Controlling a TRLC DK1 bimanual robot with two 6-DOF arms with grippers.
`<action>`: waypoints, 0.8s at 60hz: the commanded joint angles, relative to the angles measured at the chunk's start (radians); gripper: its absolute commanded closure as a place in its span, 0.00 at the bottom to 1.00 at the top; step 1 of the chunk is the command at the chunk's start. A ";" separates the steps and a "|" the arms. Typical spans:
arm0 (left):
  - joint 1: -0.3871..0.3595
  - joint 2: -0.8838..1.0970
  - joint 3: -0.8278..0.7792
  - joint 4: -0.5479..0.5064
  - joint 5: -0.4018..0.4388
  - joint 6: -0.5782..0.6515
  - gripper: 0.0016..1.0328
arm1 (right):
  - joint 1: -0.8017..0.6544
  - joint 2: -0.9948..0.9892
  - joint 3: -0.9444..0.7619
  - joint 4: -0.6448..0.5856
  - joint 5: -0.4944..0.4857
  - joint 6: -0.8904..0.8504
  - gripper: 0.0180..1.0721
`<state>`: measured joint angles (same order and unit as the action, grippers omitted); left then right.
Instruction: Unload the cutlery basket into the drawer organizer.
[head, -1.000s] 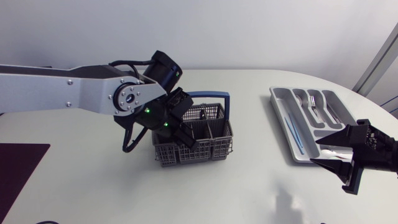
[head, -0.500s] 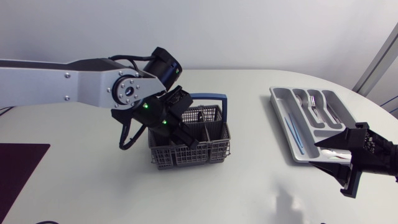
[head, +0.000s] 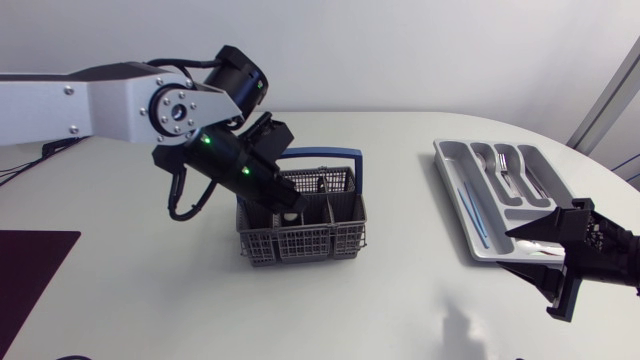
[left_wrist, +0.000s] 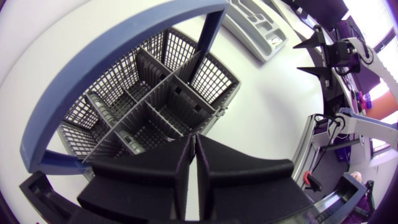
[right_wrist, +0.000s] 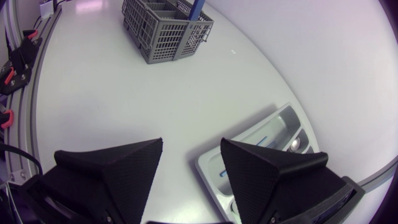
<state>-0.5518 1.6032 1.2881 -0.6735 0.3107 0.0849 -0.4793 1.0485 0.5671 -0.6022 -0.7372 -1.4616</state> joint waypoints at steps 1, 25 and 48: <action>0.026 -0.040 0.056 -0.014 0.028 -0.025 0.97 | 0.008 -0.015 -0.027 0.002 -0.008 0.018 0.35; 0.112 -0.126 0.188 -0.175 0.169 -0.034 0.97 | 0.044 -0.084 -0.018 -0.015 -0.011 0.078 0.32; 0.059 -0.200 0.238 -0.330 0.211 0.006 0.97 | 0.107 -0.163 0.063 -0.176 -0.093 0.127 0.32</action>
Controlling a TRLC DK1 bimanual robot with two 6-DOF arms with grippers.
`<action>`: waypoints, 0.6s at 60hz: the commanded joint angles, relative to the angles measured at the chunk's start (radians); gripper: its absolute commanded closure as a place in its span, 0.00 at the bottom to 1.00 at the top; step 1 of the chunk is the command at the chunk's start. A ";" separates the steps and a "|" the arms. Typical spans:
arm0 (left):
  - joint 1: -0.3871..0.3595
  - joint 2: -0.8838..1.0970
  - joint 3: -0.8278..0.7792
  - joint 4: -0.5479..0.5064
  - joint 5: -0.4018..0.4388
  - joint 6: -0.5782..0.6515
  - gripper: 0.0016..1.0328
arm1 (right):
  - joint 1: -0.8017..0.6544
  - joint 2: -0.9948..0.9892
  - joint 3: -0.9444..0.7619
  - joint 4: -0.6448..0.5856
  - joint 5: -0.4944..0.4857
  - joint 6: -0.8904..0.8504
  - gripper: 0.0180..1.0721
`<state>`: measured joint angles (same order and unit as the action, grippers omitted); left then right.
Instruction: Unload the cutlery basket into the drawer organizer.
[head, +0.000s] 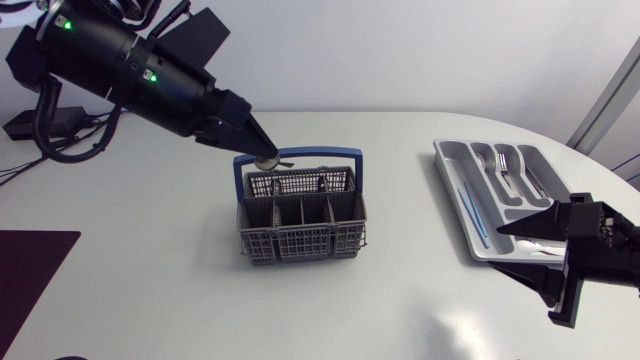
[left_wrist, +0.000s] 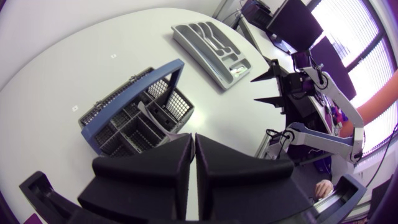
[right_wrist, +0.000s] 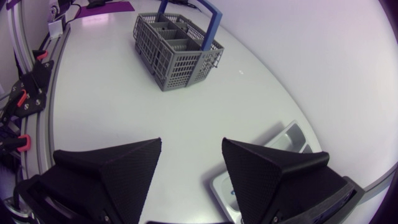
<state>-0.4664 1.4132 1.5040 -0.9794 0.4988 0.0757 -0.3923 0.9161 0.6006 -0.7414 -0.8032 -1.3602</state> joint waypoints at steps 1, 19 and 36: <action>-0.031 -0.008 0.021 -0.027 0.030 0.016 0.97 | 0.026 -0.042 0.030 -0.039 -0.030 0.030 0.32; -0.173 0.096 -0.013 -0.030 0.070 0.081 0.97 | 0.400 -0.230 0.007 0.014 0.042 0.322 0.32; -0.252 0.221 0.016 -0.031 0.092 0.102 0.97 | 0.774 -0.238 -0.055 0.251 0.308 0.533 0.32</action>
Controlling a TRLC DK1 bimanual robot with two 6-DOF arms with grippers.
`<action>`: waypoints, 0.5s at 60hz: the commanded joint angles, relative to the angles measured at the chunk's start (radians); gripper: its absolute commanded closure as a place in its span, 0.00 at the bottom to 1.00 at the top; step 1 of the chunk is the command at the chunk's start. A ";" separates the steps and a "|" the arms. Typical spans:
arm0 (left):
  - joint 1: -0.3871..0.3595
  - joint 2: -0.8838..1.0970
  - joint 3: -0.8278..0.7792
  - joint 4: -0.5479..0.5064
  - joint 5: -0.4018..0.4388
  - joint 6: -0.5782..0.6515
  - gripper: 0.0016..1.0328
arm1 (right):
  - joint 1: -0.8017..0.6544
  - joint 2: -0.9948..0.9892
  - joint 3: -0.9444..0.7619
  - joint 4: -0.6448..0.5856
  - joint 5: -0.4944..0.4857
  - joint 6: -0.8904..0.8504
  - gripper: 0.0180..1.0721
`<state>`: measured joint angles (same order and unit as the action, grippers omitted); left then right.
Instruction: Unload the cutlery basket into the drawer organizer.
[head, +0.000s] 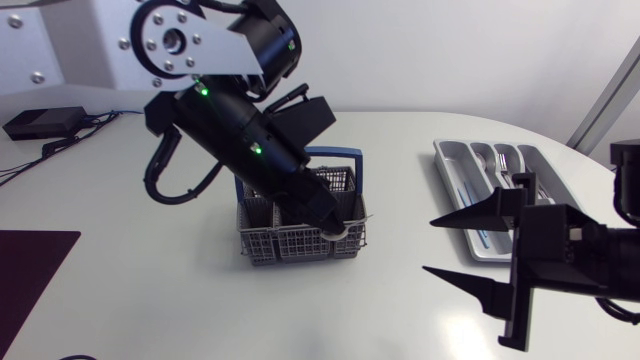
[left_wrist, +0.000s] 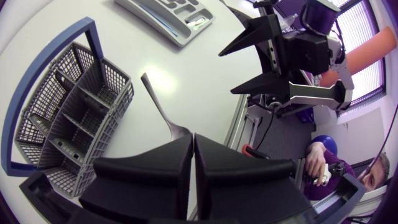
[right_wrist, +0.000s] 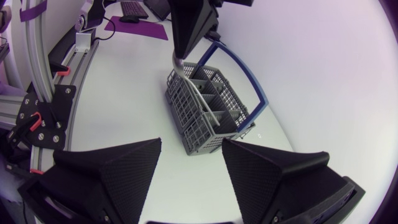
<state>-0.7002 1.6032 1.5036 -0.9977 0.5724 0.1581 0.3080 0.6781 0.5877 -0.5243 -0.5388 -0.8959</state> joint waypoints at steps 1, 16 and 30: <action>-0.021 0.034 0.017 -0.013 0.018 0.021 0.97 | 0.091 0.001 -0.046 0.044 0.059 0.074 0.32; -0.064 0.061 0.024 -0.038 0.018 0.063 0.97 | 0.258 0.081 -0.071 0.142 0.175 0.080 0.41; -0.094 0.073 0.029 -0.065 0.018 0.087 0.97 | 0.349 0.173 -0.080 0.237 0.231 0.057 0.58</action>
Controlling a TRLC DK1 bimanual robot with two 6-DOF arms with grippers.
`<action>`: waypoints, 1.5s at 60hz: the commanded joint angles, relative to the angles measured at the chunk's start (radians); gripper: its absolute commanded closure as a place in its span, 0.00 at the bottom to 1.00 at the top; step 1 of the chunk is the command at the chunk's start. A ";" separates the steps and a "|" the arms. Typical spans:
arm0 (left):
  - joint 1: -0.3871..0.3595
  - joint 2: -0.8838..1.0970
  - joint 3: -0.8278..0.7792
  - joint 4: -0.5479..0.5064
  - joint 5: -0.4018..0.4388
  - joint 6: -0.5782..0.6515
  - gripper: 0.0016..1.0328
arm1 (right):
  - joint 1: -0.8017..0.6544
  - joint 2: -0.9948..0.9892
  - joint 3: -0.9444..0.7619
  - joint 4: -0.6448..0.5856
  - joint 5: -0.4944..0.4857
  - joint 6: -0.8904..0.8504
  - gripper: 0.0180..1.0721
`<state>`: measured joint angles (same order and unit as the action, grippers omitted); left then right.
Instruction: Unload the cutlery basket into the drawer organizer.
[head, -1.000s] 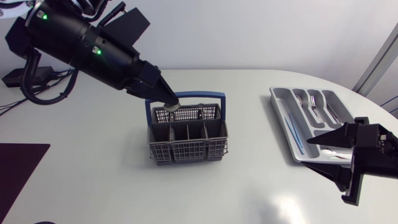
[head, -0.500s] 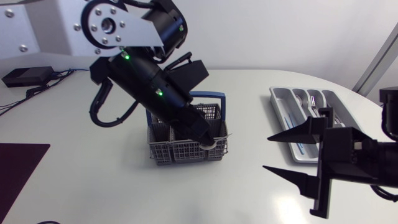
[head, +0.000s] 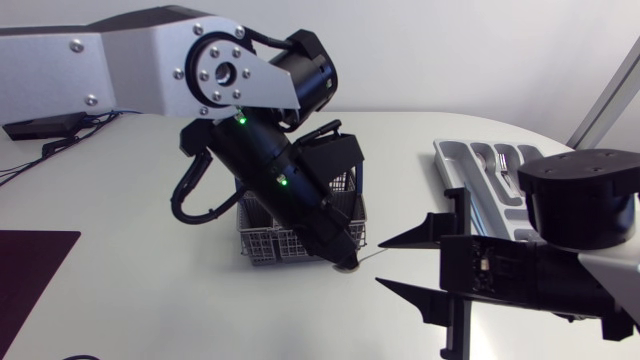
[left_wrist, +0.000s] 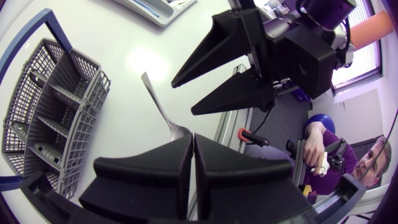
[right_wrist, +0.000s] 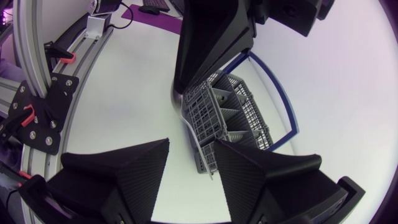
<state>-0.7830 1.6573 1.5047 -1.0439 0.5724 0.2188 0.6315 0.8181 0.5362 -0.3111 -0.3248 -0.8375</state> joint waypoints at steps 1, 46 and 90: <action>-0.013 0.019 0.028 -0.021 0.018 0.027 0.97 | 0.031 0.041 -0.028 0.029 0.020 -0.002 0.58; 0.002 0.010 0.042 -0.047 0.057 0.039 0.70 | 0.099 0.122 -0.045 0.089 0.075 0.008 0.93; 0.275 -0.157 -0.049 0.211 -0.160 -0.064 0.28 | -0.555 0.050 -0.163 0.009 -0.155 -0.345 0.93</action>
<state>-0.5293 1.5429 1.5093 -0.8429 0.4351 0.1761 0.1833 0.8616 0.4015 -0.2852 -0.4435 -1.0805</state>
